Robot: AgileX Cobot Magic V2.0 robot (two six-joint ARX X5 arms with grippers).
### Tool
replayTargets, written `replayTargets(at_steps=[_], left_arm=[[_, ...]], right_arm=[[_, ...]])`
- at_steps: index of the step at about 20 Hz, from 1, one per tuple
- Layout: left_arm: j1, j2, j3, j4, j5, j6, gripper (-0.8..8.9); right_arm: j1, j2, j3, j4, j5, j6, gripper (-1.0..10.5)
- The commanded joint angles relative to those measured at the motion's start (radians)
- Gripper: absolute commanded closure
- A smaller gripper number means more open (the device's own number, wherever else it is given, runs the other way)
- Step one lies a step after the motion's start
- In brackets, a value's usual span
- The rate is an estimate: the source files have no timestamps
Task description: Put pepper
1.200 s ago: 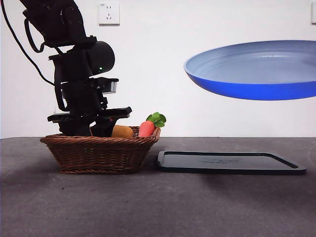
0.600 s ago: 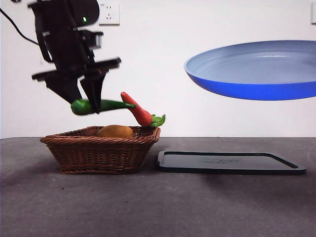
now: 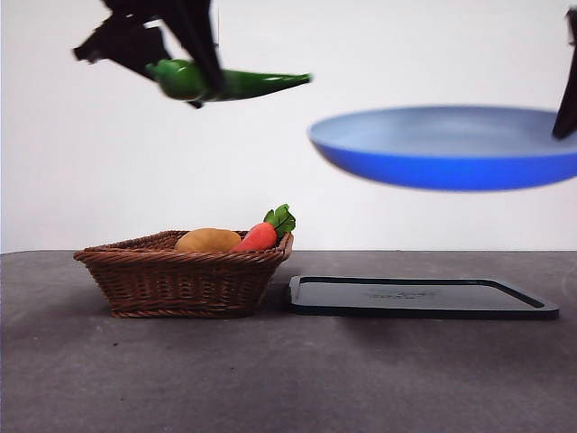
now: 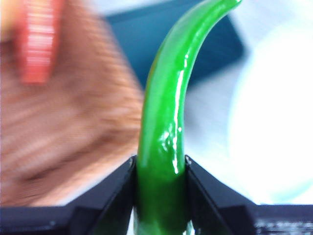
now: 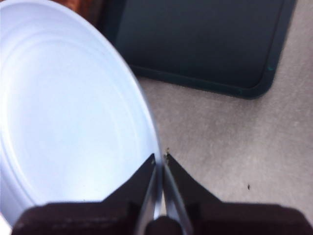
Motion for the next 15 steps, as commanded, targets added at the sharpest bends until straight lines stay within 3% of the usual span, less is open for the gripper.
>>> replayTargets(at_steps=[1,7,15], left_arm=[[-0.082,0.014,0.021,0.024,-0.005,-0.003,6.88],[-0.219,0.082,0.02,0.089,-0.132,0.036,6.88],[-0.241,0.233,0.02,0.089,-0.131,0.05,6.86]], right_arm=[[0.029,0.075,0.02,0.032,-0.031,0.05,9.4],[0.135,0.159,0.02,0.121,-0.08,0.139,9.4],[0.151,0.159,0.02,0.107,-0.079,0.145,9.4]])
